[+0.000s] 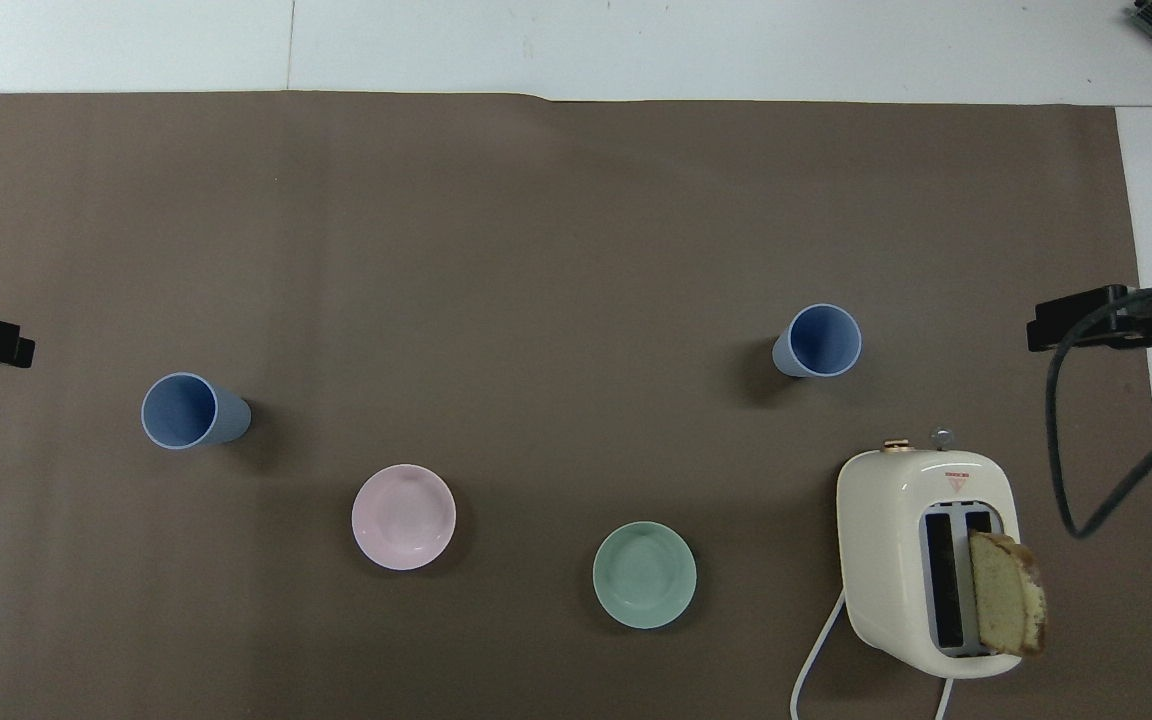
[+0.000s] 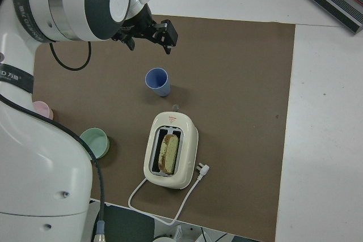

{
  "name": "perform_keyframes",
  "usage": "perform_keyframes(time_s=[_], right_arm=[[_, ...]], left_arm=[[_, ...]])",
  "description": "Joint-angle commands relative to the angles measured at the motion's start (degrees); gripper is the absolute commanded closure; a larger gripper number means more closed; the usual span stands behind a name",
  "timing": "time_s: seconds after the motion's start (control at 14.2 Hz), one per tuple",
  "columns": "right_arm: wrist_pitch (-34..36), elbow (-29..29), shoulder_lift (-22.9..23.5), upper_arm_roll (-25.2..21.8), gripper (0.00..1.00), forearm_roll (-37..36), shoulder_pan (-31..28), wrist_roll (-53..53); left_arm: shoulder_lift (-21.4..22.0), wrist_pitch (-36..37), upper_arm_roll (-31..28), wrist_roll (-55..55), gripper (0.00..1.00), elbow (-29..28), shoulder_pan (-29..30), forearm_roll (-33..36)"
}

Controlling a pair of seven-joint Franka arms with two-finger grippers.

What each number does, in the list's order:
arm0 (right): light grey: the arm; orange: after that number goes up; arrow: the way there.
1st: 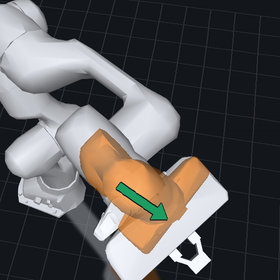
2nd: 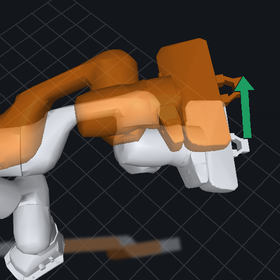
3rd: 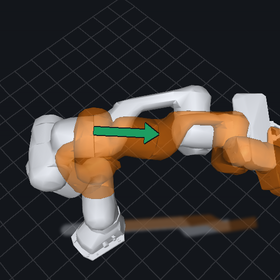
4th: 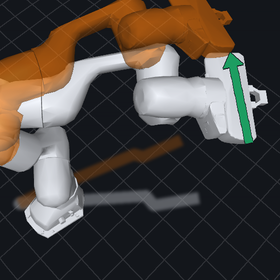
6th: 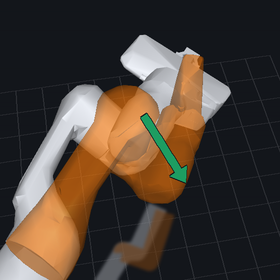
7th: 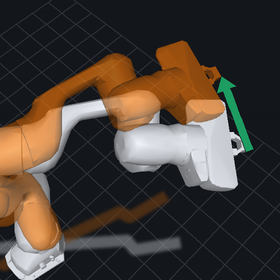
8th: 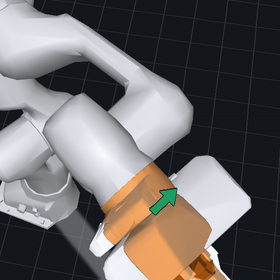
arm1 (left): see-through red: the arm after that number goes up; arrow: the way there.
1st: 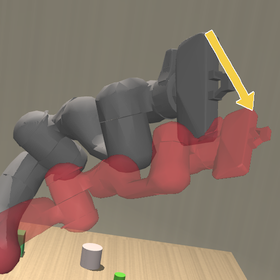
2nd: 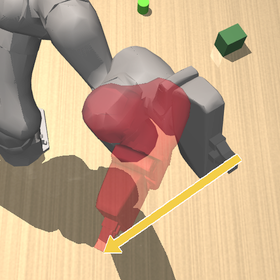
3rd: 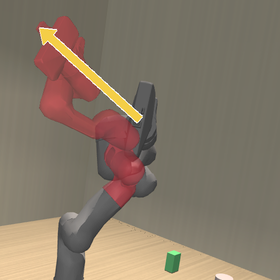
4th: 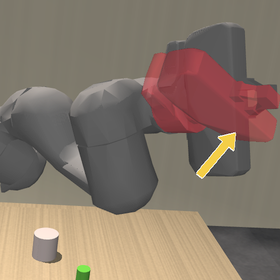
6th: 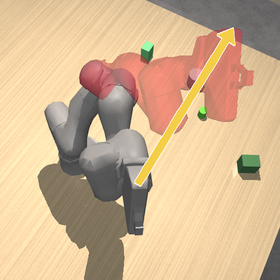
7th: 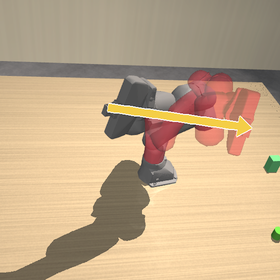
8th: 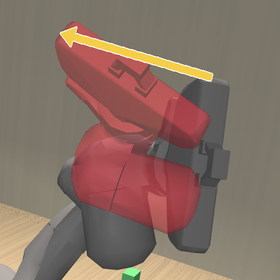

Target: Stack blue cups with both arms

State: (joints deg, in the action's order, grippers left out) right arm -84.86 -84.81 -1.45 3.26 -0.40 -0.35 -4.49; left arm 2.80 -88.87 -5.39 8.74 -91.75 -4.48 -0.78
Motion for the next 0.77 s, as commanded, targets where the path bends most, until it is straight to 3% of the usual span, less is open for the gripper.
perform_keyframes(time_s=[0.0,0.7], right_arm=[[-1.01,-0.70,-0.31,0.08,0.00,0.31,-0.44,-0.43],[-1.01,-0.70,-0.31,0.08,0.00,0.31,-0.44,-0.43]], left_arm=[[0.80,0.98,0.64,1.37,0.00,-0.36,1.14,-0.63],[0.54,0.36,0.73,0.93,0.00,-0.09,0.79,-0.54]])
